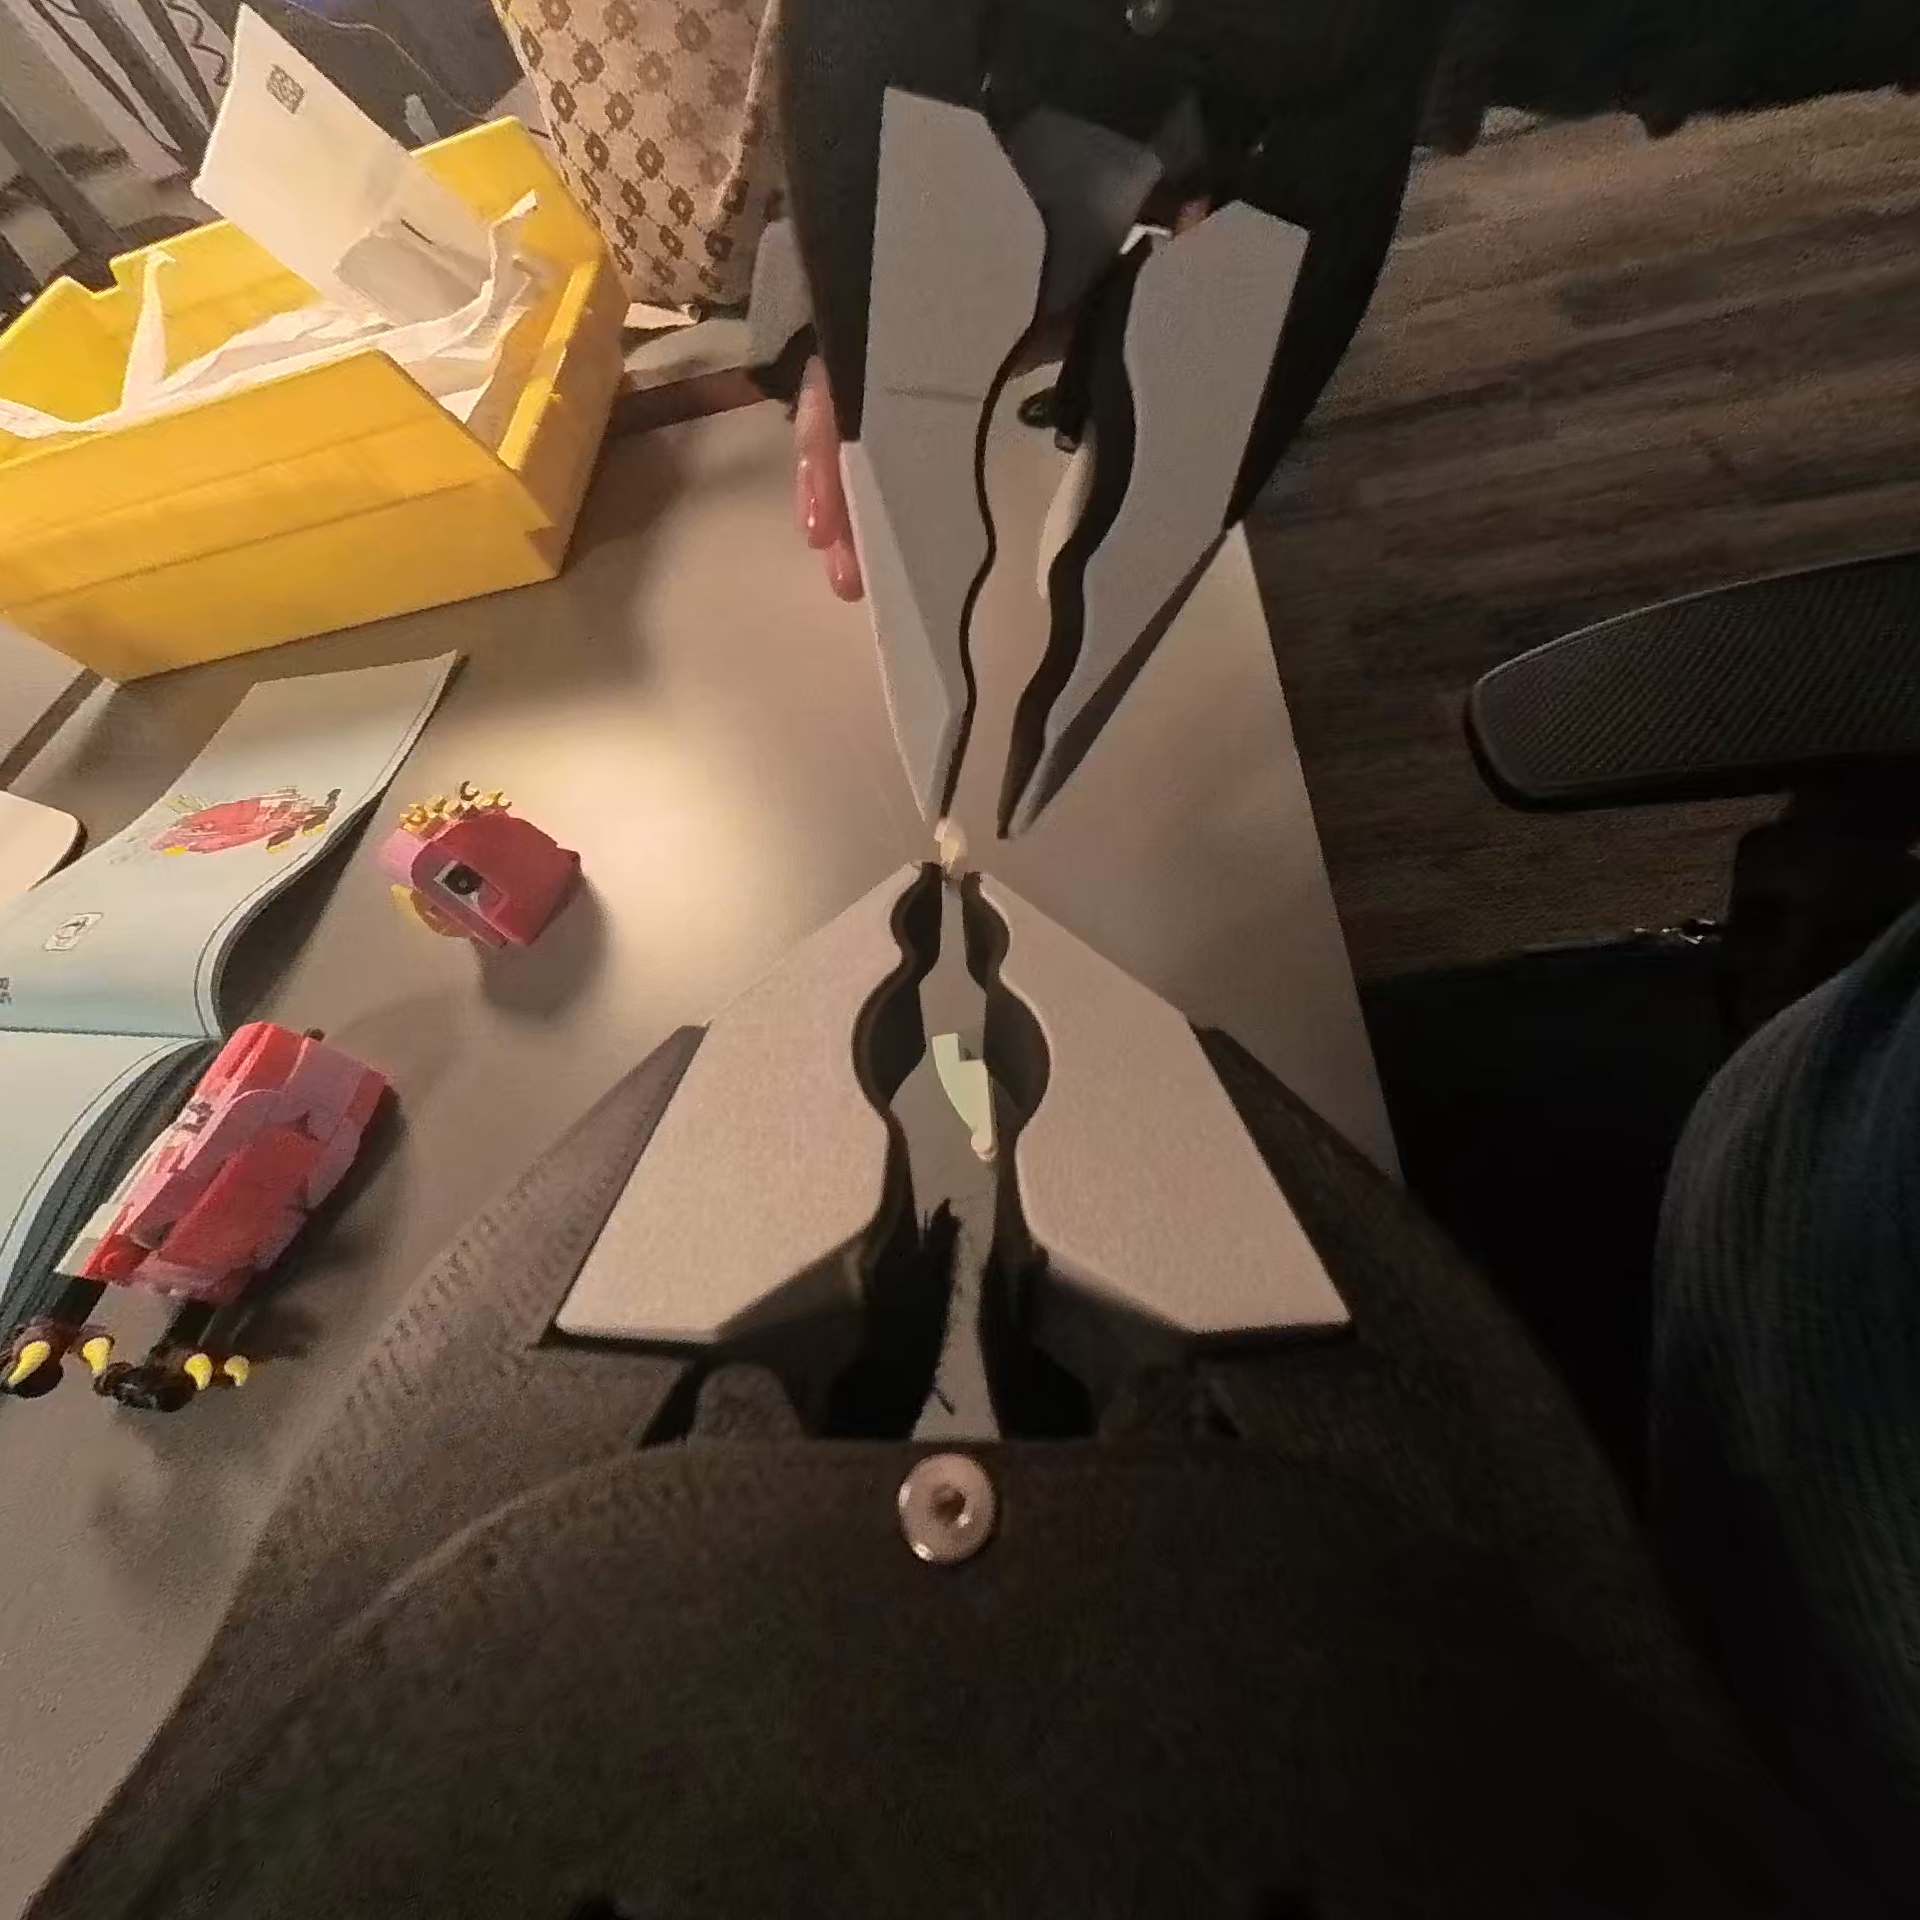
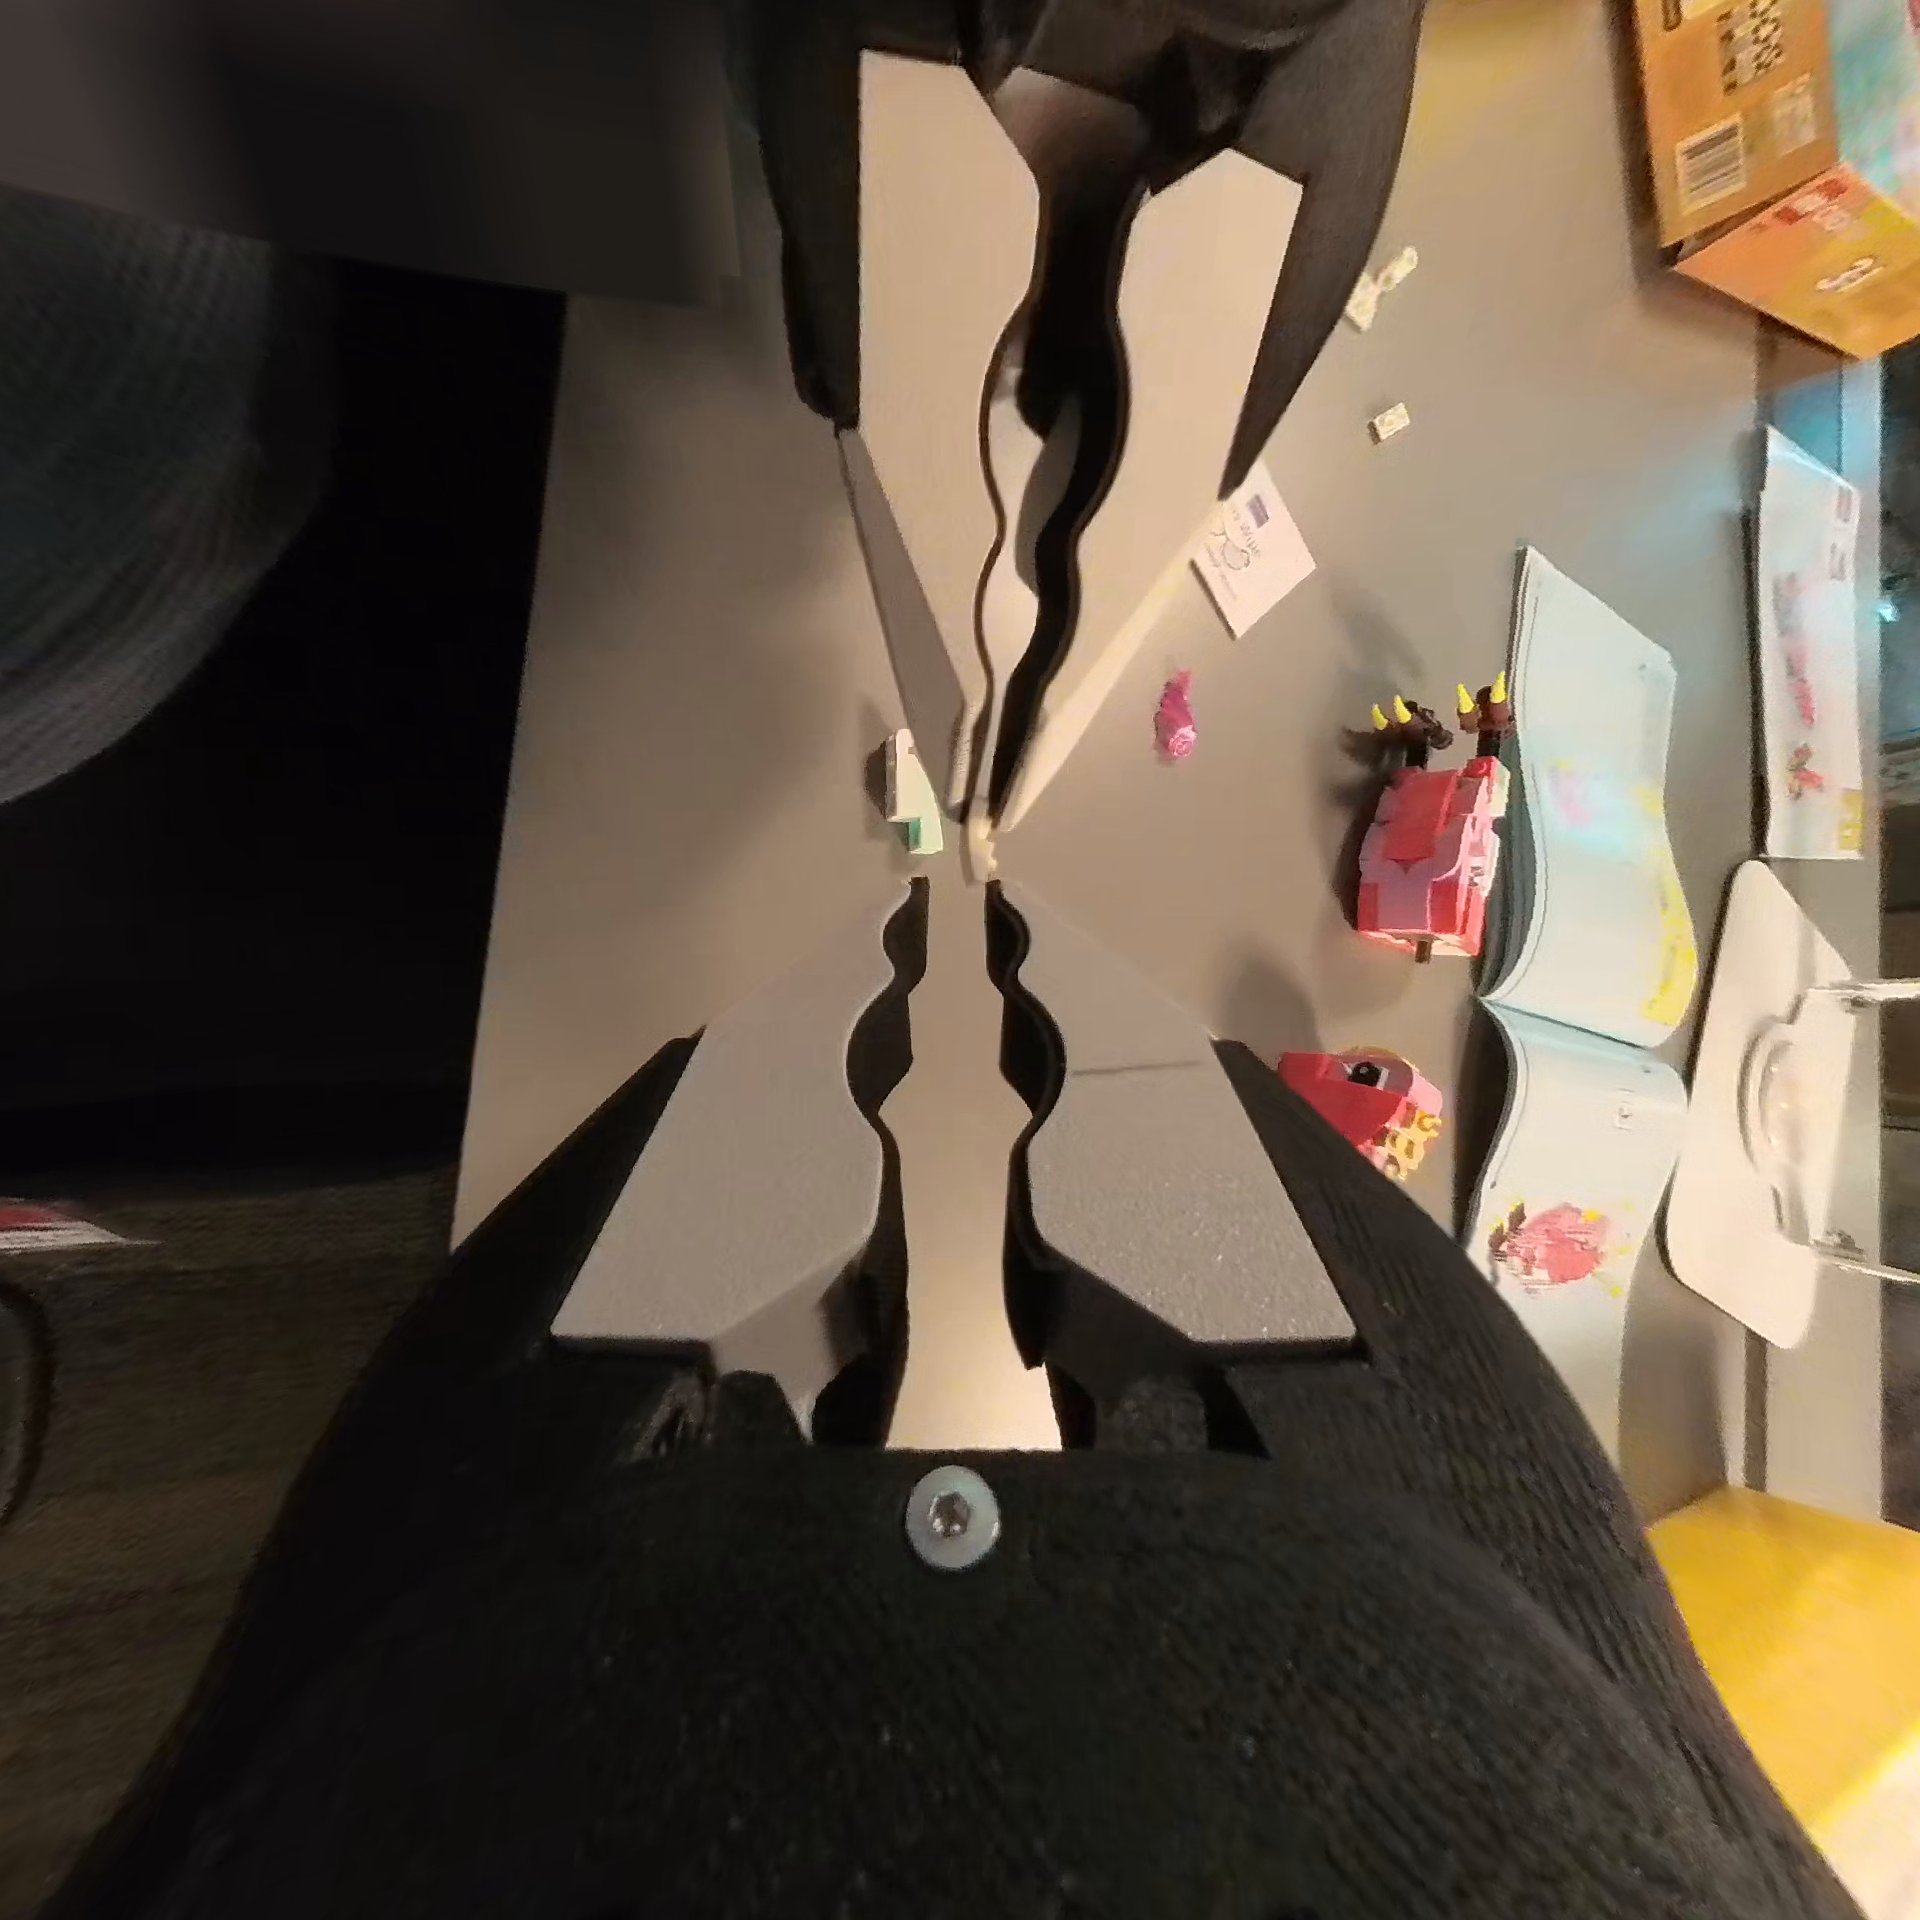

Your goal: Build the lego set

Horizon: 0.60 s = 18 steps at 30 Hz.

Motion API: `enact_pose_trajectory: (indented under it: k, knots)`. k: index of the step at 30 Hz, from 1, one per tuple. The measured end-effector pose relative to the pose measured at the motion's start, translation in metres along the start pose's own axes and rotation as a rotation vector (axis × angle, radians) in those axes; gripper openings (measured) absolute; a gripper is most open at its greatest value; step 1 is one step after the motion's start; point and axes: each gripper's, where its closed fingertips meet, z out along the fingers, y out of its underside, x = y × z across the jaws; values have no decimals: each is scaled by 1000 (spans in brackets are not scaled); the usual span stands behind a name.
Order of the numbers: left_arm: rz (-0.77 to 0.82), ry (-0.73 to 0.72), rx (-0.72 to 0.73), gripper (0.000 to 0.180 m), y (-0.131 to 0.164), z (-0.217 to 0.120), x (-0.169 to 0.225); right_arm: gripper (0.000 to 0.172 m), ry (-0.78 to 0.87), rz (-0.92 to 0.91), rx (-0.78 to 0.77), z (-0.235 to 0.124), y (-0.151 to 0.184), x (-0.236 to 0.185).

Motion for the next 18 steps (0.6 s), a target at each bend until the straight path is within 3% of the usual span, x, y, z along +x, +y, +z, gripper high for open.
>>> enact_pose_trajectory:
  k: [6, 8, 12, 13, 15, 18]
  knots:
    - [1, 2, -19, 3, 5, 1, 2, 17, -37, 35, -18, 8, 2, 0]
    - [3, 3, -26, 3, 6, 1, 3, 4, -49, 35, -6, 9, 1, -2]
    - [-68, 47, -42, 3, 10, 3, 8, 2, -98, 49, -10, 11, 3, -6]
    - [-128, 82, -68, 7, 13, 3, 11, 2, -114, 52, -20, 14, 6, -8]
    - [-200, 109, -162, 33, 27, 1, 10, 2, -140, 47, -54, 21, 15, -11]
    - [-172, 64, -218, 35, 42, -3, 1, 3, -188, 59, -55, 32, 21, -16]
